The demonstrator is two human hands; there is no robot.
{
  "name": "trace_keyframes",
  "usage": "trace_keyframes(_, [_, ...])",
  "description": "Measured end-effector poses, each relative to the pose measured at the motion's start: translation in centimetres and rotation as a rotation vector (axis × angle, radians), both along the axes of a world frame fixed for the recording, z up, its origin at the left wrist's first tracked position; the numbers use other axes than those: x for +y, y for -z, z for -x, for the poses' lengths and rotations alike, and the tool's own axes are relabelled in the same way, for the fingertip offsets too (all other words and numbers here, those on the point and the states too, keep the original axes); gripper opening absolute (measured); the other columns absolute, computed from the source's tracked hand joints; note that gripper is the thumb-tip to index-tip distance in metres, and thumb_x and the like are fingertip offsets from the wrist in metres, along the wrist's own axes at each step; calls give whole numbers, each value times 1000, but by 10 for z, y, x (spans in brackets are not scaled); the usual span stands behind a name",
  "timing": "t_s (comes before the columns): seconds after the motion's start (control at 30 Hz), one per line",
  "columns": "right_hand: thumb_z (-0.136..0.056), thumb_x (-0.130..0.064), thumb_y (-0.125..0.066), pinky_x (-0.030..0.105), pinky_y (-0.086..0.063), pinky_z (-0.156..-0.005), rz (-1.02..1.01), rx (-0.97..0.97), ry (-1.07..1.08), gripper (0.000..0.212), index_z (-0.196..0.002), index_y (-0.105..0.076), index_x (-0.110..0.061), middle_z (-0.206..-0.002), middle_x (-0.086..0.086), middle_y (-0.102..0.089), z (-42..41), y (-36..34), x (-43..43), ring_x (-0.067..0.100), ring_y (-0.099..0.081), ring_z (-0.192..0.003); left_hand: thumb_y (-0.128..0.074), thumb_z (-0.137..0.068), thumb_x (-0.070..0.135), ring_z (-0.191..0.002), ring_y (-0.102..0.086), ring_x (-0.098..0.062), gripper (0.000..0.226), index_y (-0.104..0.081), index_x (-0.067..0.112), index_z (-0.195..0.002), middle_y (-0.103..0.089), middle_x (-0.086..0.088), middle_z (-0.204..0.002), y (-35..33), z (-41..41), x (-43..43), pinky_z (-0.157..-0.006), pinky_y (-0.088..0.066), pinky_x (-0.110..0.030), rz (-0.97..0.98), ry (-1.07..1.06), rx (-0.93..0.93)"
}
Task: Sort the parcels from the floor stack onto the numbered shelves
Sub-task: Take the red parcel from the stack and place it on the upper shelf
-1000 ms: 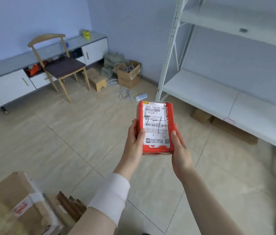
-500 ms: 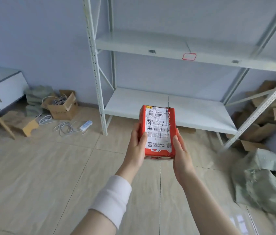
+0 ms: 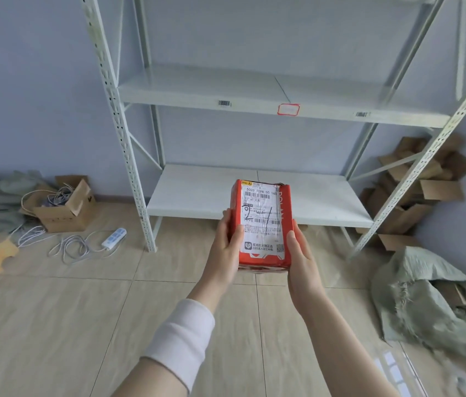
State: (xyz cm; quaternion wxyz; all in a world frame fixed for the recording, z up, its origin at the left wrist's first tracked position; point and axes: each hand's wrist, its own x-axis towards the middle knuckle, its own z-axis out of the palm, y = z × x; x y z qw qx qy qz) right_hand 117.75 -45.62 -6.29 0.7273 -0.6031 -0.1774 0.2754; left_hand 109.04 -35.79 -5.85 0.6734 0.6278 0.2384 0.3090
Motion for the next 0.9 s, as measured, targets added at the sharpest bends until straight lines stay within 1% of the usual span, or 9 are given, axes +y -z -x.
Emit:
trace_keyframes(0.1, [-101,-29,-38,21,-44,-89,-8,-14,7,43,-144,-35,-28,-137,-7,-52,-20,-7,14,9,-54,-120,-37,-101,25,-104,-53,6,44,-28,25,-144,-49,17,-124,-8,-18,15,-77,-48,-5,-9,3,11])
trace_keyframes(0.23, [-101,-29,-36,17,-45,-80,-26,-78,2,42,-143,-36,-28,-132,-10,-53,-53,-22,37,-1,-54,-110,-37,-101,29,-113,-54,-7,46,-24,30,-145,-50,13,-126,-21,-51,36,-90,-46,-19,-28,-2,1])
trace_keyframes(0.37, [-102,-28,-35,23,-39,-100,-71,-139,-17,45,-147,-31,-24,-142,-8,-46,-90,-43,60,8,-47,-126,-37,-101,29,-114,-53,-5,45,-26,29,-145,-49,14,-128,-43,-85,55,-93,-47,-18,-122,-41,-28])
trace_keyframes(0.47, [-102,-31,-34,29,-35,-109,-76,-192,-33,46,-147,-28,-27,-146,-7,-42,-113,-60,78,10,-43,-132,-37,-100,32,-119,-51,-7,47,-25,30,-146,-47,16,-127,-63,-104,72,-101,-44,-26,-158,-69,-42])
trace_keyframes(0.53, [-102,-32,-34,28,-34,-109,-76,-233,-44,46,-147,-27,-28,-148,-9,-39,-128,-73,93,9,-41,-132,-37,-100,31,-116,-50,-5,48,-23,29,-146,-46,16,-127,-77,-116,85,-98,-44,-23,-176,-72,-67])
trace_keyframes(0.7, [-102,-29,-34,24,-35,-105,-135,-262,-48,46,-147,-28,-27,-147,-9,-40,-155,-103,134,7,-42,-131,-37,-101,27,-111,-50,0,47,-24,28,-146,-45,17,-126,-110,-142,123,-81,-47,-6,-234,-69,-109])
trace_keyframes(0.77, [-102,-29,-34,29,-35,-110,-158,-280,-48,45,-147,-30,-26,-146,-8,-42,-166,-111,155,8,-43,-131,-38,-100,27,-112,-49,0,47,-24,28,-146,-45,17,-127,-121,-152,142,-82,-47,-6,-256,-79,-122])
trace_keyframes(0.83, [-102,-29,-34,34,-34,-112,-177,-306,-45,45,-147,-31,-25,-146,-7,-43,-176,-121,178,9,-43,-132,-38,-100,29,-115,-49,-2,48,-24,29,-146,-45,17,-128,-132,-162,164,-89,-45,-12,-279,-96,-140])
trace_keyframes(0.9, [-102,-29,-35,34,-31,-114,-200,-332,-41,45,-147,-30,-26,-147,-7,-41,-186,-135,205,8,-40,-134,-39,-100,29,-116,-48,-2,48,-25,29,-146,-45,16,-129,-143,-171,191,-94,-42,-16,-305,-120,-167])
